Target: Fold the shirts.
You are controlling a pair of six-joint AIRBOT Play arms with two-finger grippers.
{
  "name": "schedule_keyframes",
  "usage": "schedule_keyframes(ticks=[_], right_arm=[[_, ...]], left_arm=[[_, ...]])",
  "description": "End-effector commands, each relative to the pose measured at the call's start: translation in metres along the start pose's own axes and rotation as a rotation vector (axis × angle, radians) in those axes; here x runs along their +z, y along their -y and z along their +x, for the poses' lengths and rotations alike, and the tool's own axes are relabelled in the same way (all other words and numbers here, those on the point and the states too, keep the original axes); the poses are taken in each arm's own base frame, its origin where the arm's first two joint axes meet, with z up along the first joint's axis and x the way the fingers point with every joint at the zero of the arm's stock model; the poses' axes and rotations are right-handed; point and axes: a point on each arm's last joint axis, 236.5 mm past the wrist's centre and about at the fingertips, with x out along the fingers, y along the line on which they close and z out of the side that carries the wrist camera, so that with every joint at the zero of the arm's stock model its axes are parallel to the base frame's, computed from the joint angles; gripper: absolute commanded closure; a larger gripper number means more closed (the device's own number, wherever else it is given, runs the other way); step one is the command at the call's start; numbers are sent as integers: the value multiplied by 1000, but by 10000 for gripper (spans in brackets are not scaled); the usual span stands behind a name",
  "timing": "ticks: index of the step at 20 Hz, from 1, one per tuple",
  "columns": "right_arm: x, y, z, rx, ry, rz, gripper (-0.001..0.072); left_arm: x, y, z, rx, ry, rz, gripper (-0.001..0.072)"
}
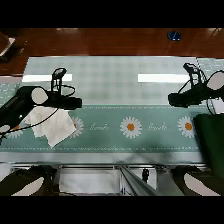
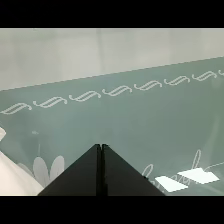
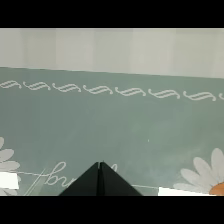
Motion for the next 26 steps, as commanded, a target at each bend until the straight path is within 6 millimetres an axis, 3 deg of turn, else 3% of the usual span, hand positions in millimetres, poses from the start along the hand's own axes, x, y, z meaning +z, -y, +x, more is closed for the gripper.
schedule_keyframes(ticks=[1,23,26], right_arm=[[0,0,0,0,-1,1,689],[0,0,0,0,-1,1,689],[0,0,0,0,-1,1,689]], left_arm=[[1,0,0,0,1,0,676],[1,0,0,0,2,0,676],[18,0,-1,-2,74,0,675]])
